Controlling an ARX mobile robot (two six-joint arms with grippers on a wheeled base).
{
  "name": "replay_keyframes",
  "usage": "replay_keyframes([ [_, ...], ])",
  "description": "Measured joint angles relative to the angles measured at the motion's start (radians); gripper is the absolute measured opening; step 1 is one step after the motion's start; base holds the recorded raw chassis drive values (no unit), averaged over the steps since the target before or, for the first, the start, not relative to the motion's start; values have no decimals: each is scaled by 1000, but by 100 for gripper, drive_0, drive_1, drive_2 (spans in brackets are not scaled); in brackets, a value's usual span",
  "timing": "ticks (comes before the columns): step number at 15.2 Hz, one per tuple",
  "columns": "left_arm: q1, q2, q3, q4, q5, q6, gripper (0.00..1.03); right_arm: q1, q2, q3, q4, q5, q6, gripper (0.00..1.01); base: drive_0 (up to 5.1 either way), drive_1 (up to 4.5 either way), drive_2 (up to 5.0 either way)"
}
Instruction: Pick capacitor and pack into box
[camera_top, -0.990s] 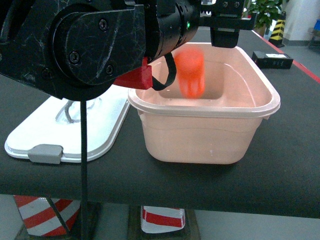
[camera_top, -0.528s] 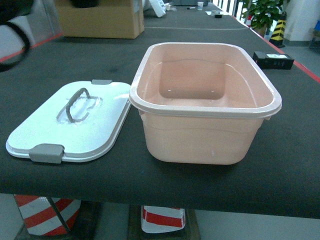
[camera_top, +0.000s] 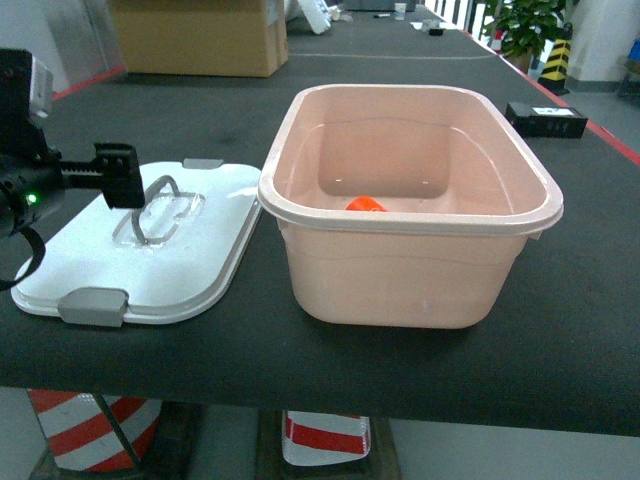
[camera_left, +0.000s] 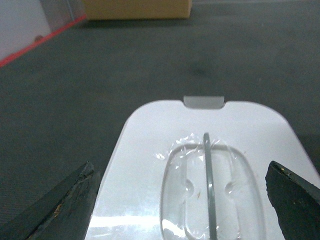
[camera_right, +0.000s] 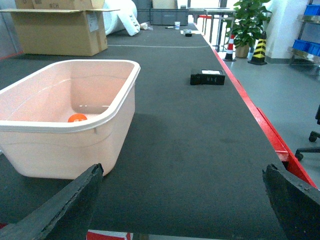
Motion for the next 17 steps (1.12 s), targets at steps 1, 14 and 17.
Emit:
replay_keyframes([
  [1,7,54,44,-36,13,0,98,0,0,0,0,0,0,98,0,0,0],
  [14,16,258,279,-144,114,24,3,0,0,0,0,0,0,98,0,0,0],
  [17,11,142,201,-167,50,19,2,0,0,0,0,0,0,98,0,0,0],
])
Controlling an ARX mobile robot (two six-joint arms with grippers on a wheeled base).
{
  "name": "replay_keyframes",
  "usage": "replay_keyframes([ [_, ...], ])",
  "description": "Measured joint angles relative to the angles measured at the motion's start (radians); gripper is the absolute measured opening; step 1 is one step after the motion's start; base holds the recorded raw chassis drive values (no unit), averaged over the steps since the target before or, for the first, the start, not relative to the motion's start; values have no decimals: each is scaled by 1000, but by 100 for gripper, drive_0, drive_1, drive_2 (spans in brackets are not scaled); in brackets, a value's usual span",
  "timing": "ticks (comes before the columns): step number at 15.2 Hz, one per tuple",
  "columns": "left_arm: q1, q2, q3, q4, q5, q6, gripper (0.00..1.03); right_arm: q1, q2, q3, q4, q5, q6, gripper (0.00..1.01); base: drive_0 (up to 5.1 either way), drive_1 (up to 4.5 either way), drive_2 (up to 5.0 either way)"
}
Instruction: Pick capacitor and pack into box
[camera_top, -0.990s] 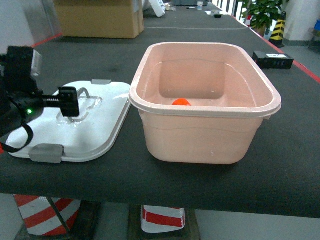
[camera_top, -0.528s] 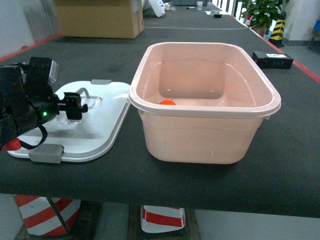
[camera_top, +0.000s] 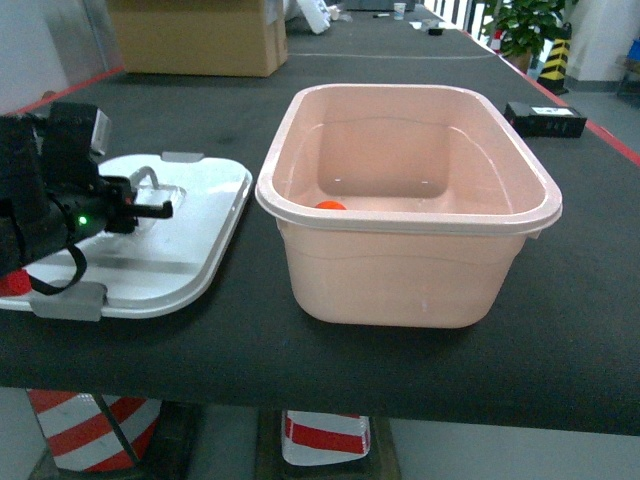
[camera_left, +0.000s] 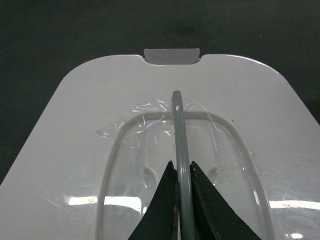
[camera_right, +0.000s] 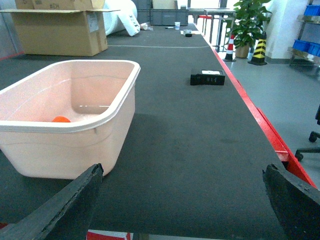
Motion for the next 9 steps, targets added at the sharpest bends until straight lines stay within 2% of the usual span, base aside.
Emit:
replay_keyframes([
  [2,0,-137,-37,-35,-31,-1,2,0,0,0,0,0,0,98,0,0,0],
  [7,-5,-264,-43,-76,-71,-29,2,0,0,0,0,0,0,98,0,0,0],
  [9,-49,-415,-46,-124,-153,-50,2,0,0,0,0,0,0,98,0,0,0],
])
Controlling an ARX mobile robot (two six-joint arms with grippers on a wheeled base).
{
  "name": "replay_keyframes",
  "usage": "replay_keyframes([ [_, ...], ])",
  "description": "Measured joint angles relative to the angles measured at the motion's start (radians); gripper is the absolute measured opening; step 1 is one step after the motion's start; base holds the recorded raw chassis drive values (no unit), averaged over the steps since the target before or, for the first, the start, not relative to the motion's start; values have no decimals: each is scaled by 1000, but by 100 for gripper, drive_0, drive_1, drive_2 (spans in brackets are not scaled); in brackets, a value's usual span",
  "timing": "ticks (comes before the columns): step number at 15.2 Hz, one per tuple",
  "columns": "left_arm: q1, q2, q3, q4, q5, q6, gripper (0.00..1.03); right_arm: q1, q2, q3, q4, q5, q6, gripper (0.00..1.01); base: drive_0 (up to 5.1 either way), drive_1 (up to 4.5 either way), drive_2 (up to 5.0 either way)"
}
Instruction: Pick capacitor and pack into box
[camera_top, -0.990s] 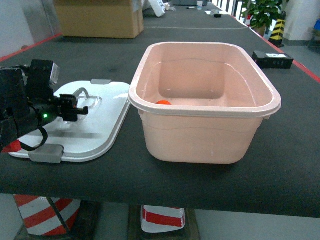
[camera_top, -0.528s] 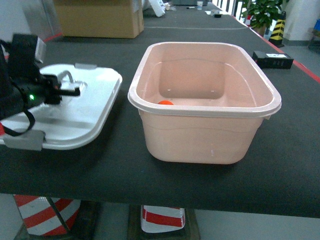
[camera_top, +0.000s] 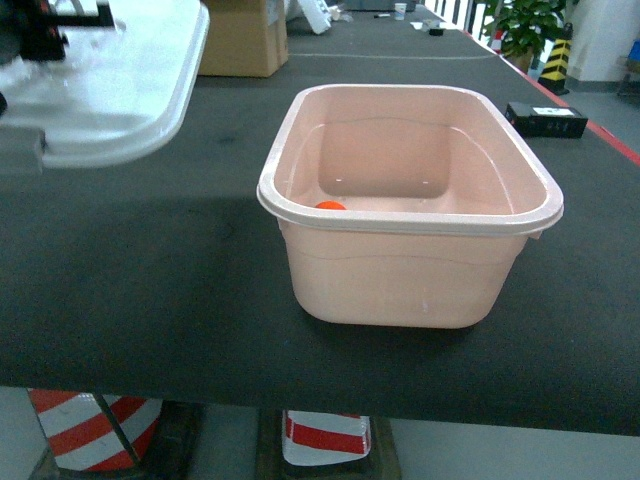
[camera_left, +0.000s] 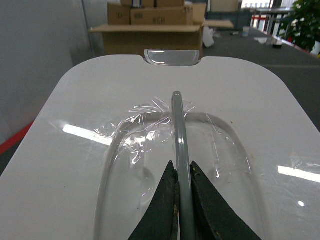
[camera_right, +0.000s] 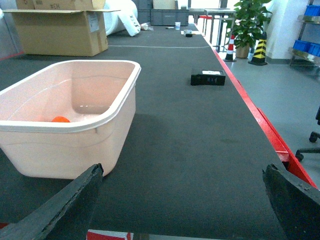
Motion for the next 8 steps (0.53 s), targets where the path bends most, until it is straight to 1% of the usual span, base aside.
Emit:
replay_keyframes([
  [2,-106,-70,-1,-33,-94,-1,2,0,0,0,0,0,0,98,0,0,0],
  [5,-298,-15,11,-72,-227,0,2,0,0,0,0,0,0,98,0,0,0],
  [6,-350,11,37,-87,-266,-4,2,0,0,0,0,0,0,98,0,0,0],
  [7,-404,41,78,-97,-300,-16,2,0,0,0,0,0,0,98,0,0,0],
  [8,-444,64,116,-113,-325,-24,2,0,0,0,0,0,0,98,0,0,0],
])
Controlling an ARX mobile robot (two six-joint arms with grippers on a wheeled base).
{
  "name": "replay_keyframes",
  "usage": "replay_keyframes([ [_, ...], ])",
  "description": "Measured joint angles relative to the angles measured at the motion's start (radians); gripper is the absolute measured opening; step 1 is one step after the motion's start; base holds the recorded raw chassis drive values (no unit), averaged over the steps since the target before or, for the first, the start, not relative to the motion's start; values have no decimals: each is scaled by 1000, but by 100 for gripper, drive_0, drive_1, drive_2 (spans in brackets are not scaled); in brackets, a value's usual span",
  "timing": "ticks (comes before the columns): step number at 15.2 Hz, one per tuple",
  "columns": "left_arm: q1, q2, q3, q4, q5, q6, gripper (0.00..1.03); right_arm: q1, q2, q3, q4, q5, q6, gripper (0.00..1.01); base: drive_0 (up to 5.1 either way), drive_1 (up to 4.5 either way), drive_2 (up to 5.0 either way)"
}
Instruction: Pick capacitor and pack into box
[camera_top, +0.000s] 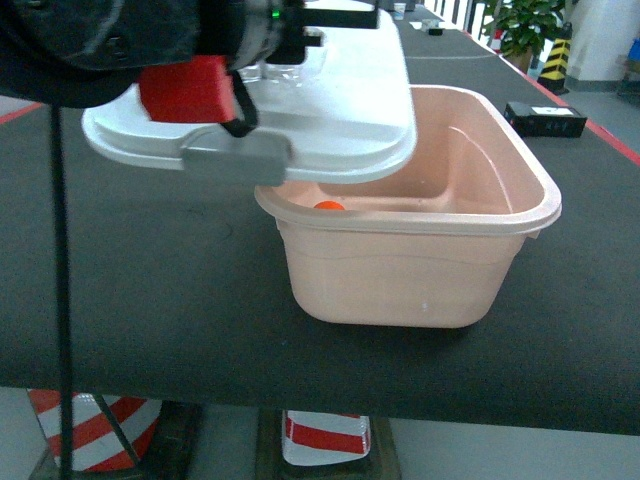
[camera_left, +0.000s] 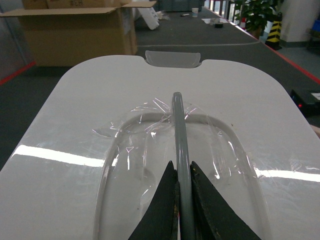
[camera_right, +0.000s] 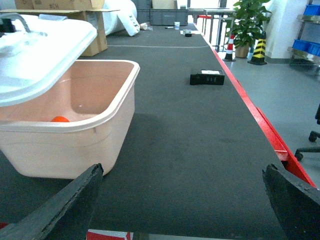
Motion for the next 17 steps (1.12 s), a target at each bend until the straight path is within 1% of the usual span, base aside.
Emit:
replay_keyframes([
  [2,-68,51,77,-40,-47,-10,2,0,0,0,0,0,0,98,0,0,0],
  [3,-92,79,111,-55,-64,-21,2,0,0,0,0,0,0,98,0,0,0],
  [6,-152,159,204,-112,-115,-29,2,0,0,0,0,0,0,98,0,0,0],
  [10,-188,220,278,-156,-142,-55,2,0,0,0,0,0,0,98,0,0,0],
  [11,-192,227,288,-171,-151,-58,2,0,0,0,0,0,0,98,0,0,0],
  [13,-195,234,296,-202,-172,-77,2,0,0,0,0,0,0,98,0,0,0],
  [14,-195,236,300,-210,-172,-81,2,0,0,0,0,0,0,98,0,0,0],
  [16,-184,241,306,-222,-151,-100,3,0,0,0,0,0,0,98,0,0,0],
  [17,-181,243,306,-221,-138,-101,14,0,0,0,0,0,0,98,0,0,0],
])
